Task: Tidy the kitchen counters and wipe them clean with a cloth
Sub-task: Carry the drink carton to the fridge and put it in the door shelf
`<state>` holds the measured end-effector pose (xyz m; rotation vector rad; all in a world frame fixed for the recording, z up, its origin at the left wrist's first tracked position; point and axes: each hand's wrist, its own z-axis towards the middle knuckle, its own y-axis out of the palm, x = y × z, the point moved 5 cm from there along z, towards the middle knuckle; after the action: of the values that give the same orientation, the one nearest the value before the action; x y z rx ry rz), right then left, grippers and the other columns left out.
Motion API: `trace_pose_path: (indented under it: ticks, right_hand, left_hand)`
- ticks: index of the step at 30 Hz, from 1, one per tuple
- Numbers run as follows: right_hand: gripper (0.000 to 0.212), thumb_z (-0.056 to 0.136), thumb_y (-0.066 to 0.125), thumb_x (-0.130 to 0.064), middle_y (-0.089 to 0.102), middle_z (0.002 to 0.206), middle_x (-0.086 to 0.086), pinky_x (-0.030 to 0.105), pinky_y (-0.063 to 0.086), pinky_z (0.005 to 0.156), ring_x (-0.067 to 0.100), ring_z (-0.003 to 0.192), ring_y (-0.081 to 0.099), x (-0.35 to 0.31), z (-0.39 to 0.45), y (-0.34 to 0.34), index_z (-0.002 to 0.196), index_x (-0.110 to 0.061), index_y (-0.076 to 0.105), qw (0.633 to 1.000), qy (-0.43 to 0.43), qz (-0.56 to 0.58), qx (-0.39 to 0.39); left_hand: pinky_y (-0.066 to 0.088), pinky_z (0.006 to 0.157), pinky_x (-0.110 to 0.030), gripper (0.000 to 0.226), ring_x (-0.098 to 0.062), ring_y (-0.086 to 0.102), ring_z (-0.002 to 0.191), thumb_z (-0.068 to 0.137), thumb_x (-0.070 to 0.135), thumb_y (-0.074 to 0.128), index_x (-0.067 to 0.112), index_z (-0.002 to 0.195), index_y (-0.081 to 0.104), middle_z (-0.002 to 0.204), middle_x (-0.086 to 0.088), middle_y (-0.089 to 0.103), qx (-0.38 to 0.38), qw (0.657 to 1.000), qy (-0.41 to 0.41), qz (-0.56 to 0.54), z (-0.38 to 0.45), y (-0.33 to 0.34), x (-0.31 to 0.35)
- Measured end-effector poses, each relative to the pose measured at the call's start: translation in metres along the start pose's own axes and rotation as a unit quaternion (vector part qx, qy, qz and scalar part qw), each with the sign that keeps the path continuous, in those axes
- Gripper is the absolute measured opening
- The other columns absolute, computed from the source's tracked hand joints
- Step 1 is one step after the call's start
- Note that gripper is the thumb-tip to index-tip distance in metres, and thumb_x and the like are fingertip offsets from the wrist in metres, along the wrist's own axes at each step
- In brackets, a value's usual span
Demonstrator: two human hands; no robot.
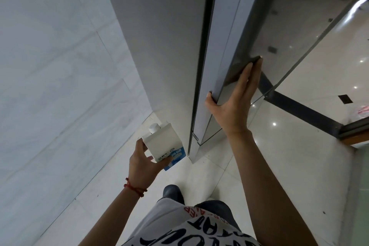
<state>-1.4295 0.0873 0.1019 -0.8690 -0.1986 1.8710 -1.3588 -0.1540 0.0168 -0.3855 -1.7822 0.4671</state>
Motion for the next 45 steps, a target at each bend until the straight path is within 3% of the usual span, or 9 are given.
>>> trace_pose_path:
  ticks: [8,14,18,22,26,31,37,41,45]
  right_hand:
    - [0.098,0.082,0.057,-0.045,0.012,0.142,0.020,0.050,0.035,0.109,0.048,0.133,0.025,0.005,-0.008,-0.015,0.143,-0.034,-0.020,1.000,-0.002,-0.002,0.006]
    - [0.102,0.076,0.069,-0.031,0.019,0.145,0.017,0.019,0.024,0.114,0.038,0.135,0.030,0.029,-0.037,-0.071,0.146,-0.031,-0.005,0.999,0.029,-0.003,-0.016]
    - [0.086,0.075,0.069,-0.038,0.031,0.145,0.020,0.037,0.037,0.108,0.030,0.136,0.033,0.037,-0.057,-0.111,0.139,-0.010,0.019,0.993,0.110,-0.028,-0.020]
    - [0.076,0.083,0.061,-0.035,0.026,0.144,0.013,0.022,0.024,0.114,0.003,0.142,0.016,0.023,-0.064,-0.158,0.143,-0.035,0.014,0.984,0.110,-0.076,0.122]
    - [0.085,0.085,0.060,-0.035,0.004,0.156,-0.012,0.032,0.018,0.117,0.012,0.144,0.008,0.002,-0.057,-0.185,0.146,-0.033,0.001,0.953,0.063,-0.170,0.244]
    - [0.085,0.087,0.063,-0.022,0.007,0.152,0.017,0.035,0.011,0.118,0.025,0.143,0.005,0.026,-0.047,-0.220,0.144,-0.010,0.001,0.922,0.118,-0.241,0.278]
    - [0.070,0.091,0.056,-0.016,0.008,0.140,0.049,0.035,0.007,0.119,0.027,0.140,0.006,0.069,-0.041,-0.268,0.132,0.024,0.016,0.917,0.178,-0.237,0.266]
    - [0.071,0.092,0.055,-0.014,0.006,0.143,0.045,0.029,0.007,0.119,0.002,0.141,-0.002,0.101,-0.035,-0.297,0.134,0.023,0.012,0.908,0.193,-0.228,0.294]
    - [0.072,0.090,0.056,-0.011,0.008,0.145,0.042,0.028,0.007,0.119,0.008,0.141,0.003,0.141,-0.030,-0.324,0.136,0.021,0.010,0.908,0.194,-0.210,0.307]
  left_hand:
    - [0.051,0.072,-0.024,0.071,-0.016,0.050,0.103,0.063,0.006,0.081,0.006,0.122,0.041,0.123,-0.011,0.056,0.007,1.000,0.016,-0.007,-0.008,-0.006,0.010]
    - [0.051,0.078,-0.028,0.072,-0.028,0.054,0.113,0.065,0.011,0.080,0.006,0.124,0.040,0.128,-0.013,0.054,-0.053,0.997,0.053,0.017,-0.014,0.015,0.019]
    - [0.052,0.086,-0.039,0.071,-0.030,0.053,0.115,0.066,0.010,0.078,0.003,0.125,0.040,0.127,-0.016,0.055,-0.099,0.989,0.105,0.029,-0.014,0.037,0.050]
    - [0.051,0.089,-0.045,0.070,-0.032,0.053,0.116,0.066,0.006,0.077,0.001,0.125,0.040,0.128,-0.019,0.053,-0.150,0.976,0.158,0.028,-0.014,0.059,0.079]
    - [0.051,0.086,-0.042,0.072,-0.034,0.054,0.116,0.063,0.008,0.080,0.005,0.124,0.041,0.125,-0.019,0.055,-0.200,0.957,0.211,0.013,-0.015,0.078,0.099]
    - [0.048,0.074,-0.010,0.086,-0.005,0.056,0.095,0.042,0.087,0.054,0.033,0.108,0.040,0.110,0.002,0.055,-0.258,0.927,0.272,-0.020,-0.014,0.092,0.127]
    - [0.051,0.072,-0.015,0.116,-0.016,0.059,0.101,0.040,0.088,0.054,0.004,0.119,0.047,0.114,-0.009,0.061,-0.296,0.894,0.335,-0.022,-0.007,0.123,0.171]
    - [0.049,0.069,0.000,0.094,0.005,0.058,0.096,0.040,0.087,0.056,0.025,0.110,0.045,0.106,0.004,0.058,-0.293,0.882,0.363,-0.060,-0.013,0.156,0.217]
    - [0.055,0.079,-0.014,0.085,0.004,0.060,0.101,0.044,0.078,0.066,0.031,0.112,0.048,0.106,0.010,0.060,-0.293,0.867,0.391,-0.096,-0.022,0.201,0.254]
